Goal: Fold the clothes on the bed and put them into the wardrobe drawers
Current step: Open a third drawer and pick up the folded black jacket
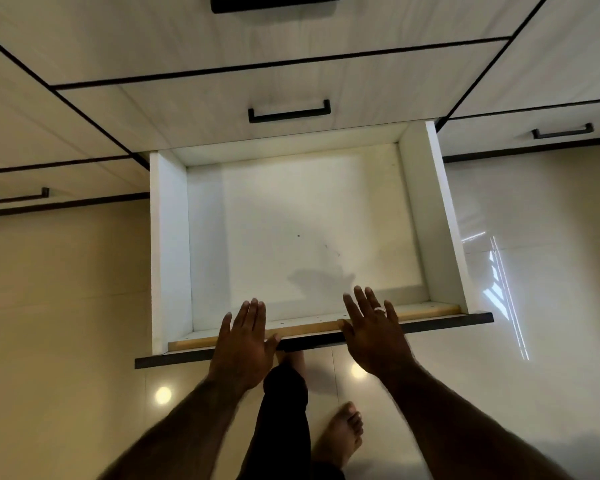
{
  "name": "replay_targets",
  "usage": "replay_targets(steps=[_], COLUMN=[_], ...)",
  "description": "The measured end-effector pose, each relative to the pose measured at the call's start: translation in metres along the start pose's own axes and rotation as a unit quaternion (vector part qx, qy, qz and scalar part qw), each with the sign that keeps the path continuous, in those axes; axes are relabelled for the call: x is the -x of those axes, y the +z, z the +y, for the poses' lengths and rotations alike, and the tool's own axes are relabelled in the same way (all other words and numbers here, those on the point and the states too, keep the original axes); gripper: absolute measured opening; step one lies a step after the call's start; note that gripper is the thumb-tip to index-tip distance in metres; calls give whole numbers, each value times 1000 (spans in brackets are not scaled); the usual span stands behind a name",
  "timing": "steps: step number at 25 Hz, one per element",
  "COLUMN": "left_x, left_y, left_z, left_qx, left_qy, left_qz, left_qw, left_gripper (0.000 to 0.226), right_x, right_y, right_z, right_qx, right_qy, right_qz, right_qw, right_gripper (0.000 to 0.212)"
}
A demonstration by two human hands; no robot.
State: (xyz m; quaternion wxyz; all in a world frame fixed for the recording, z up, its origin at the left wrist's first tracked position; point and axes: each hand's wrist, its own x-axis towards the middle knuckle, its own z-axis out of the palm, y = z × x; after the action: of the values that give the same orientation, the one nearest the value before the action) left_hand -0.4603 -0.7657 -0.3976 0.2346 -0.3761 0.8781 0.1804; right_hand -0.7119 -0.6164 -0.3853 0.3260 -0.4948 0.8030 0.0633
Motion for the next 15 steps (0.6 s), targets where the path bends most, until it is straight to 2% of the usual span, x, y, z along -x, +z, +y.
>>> replay_targets(steps=[4, 7, 10, 15], left_x=[-13, -13, 11, 45], left_y=[-27, -51, -79, -190], left_z=[9, 27, 41, 80], left_qx=[-6, -15, -28, -61], left_qy=[15, 41, 70, 135], left_qz=[28, 45, 75, 156], left_qw=[999, 998, 994, 977], left_gripper=[88, 91, 86, 77], right_x=[0, 17, 50, 119], right_y=[-29, -44, -57, -150], right_z=[-12, -7, -9, -19], right_qx=[-10, -7, -13, -41], right_qy=[0, 15, 26, 88], right_qz=[33, 50, 75, 153], right_qw=[999, 999, 997, 983], right_gripper=[84, 81, 76, 68])
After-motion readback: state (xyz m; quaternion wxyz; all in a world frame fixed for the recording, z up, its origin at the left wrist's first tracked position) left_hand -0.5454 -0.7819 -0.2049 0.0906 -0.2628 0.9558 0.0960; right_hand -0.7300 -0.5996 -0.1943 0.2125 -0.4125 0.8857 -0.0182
